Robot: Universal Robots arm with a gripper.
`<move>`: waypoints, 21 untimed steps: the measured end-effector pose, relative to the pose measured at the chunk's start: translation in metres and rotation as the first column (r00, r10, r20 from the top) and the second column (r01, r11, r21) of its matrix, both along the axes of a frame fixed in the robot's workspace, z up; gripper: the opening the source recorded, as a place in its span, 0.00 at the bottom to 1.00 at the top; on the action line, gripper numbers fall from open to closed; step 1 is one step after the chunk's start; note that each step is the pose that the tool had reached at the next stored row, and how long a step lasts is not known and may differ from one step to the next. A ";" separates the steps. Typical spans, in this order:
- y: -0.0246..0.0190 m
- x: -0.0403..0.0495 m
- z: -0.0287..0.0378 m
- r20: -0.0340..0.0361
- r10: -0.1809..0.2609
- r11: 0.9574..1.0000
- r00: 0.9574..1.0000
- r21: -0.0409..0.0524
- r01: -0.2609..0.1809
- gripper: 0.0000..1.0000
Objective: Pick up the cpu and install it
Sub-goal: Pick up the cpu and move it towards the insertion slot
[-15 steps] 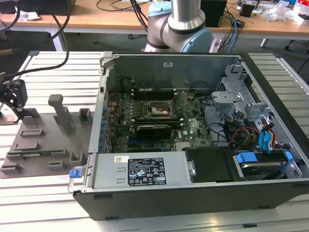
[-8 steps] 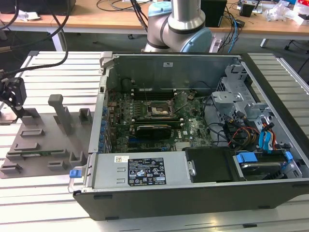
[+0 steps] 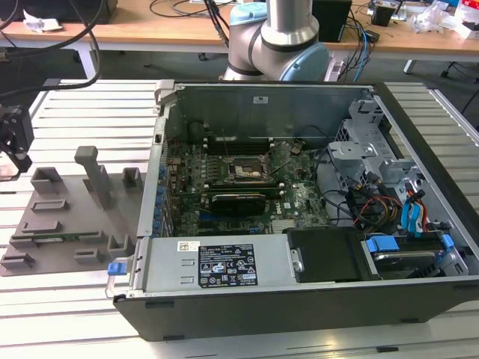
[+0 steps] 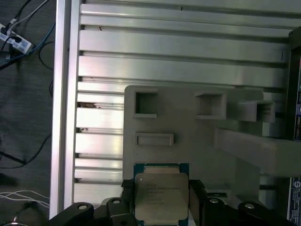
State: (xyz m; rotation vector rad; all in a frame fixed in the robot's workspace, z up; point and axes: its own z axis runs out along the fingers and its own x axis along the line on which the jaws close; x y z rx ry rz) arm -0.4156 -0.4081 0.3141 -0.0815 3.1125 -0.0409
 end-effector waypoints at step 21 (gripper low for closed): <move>0.0000 0.0000 0.0346 0.000 0.000 1.000 1.000 0.000 0.000 0.55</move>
